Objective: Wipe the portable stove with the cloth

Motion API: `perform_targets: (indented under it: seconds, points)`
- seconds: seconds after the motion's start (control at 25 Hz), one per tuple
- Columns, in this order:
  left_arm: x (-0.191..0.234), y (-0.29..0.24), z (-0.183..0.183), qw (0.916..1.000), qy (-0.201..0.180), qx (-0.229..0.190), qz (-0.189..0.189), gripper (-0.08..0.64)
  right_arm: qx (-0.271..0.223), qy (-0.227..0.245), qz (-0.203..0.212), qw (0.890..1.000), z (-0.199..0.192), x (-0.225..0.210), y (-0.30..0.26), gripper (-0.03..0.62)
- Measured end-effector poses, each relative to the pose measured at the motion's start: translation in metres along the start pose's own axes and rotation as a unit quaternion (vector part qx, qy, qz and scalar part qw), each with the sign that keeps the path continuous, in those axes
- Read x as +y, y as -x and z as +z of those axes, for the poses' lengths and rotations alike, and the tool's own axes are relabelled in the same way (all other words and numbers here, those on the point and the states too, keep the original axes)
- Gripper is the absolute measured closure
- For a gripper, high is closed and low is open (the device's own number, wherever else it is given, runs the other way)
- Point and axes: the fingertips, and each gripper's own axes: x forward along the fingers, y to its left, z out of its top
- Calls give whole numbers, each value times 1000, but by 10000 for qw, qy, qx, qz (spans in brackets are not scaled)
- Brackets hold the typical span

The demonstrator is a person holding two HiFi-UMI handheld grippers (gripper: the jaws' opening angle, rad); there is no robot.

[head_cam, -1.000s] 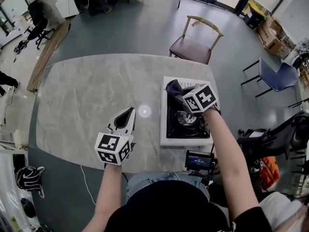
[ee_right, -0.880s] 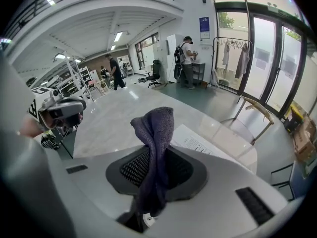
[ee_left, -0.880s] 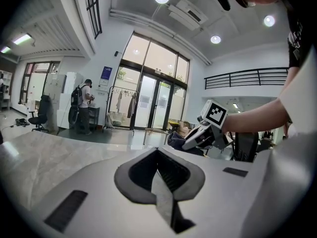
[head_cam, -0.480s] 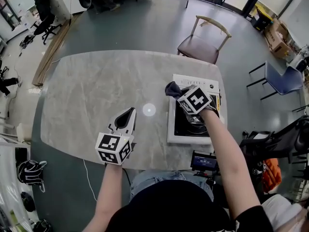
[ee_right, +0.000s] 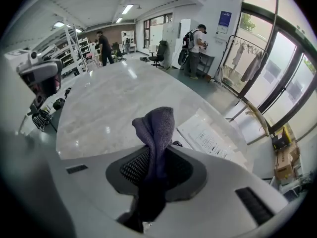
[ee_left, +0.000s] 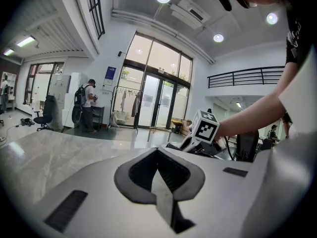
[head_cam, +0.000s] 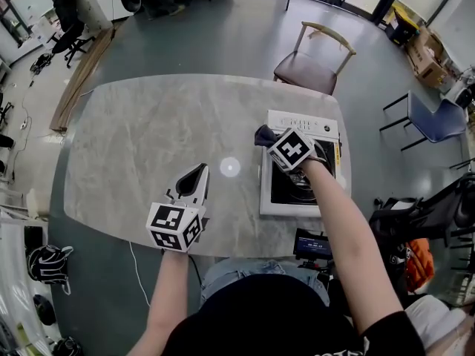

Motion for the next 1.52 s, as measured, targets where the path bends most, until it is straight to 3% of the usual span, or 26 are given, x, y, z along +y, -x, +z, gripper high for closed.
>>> perform_targets:
  seconds: [0.32, 0.72, 1.0, 1.2, 1.36, 1.52]
  points:
    - [-4, 3, -1, 9999, -4, 24, -104, 549, -11, -498, 532, 9973, -12, 17, 7, 499]
    - [-22, -5, -2, 9994, -83, 53, -325, 549, 216, -381, 1433, 9887, -38, 62, 24, 499]
    - [-35, -13, -1, 9989, -118, 41, -449, 549, 412, 798, 1530, 9841, -52, 90, 34, 499]
    - [-41, -17, -2, 9988, -97, 37, -483, 549, 741, 1569, 1828, 9677, -62, 110, 40, 499]
    - [-40, -17, 1, 9988, -96, 19, -470, 549, 921, 1926, 2021, 9558, -67, 119, 44, 499]
    - [-33, -19, 3, 9990, -68, 8, -446, 549, 1018, 1941, 2124, 9523, -68, 120, 45, 499]
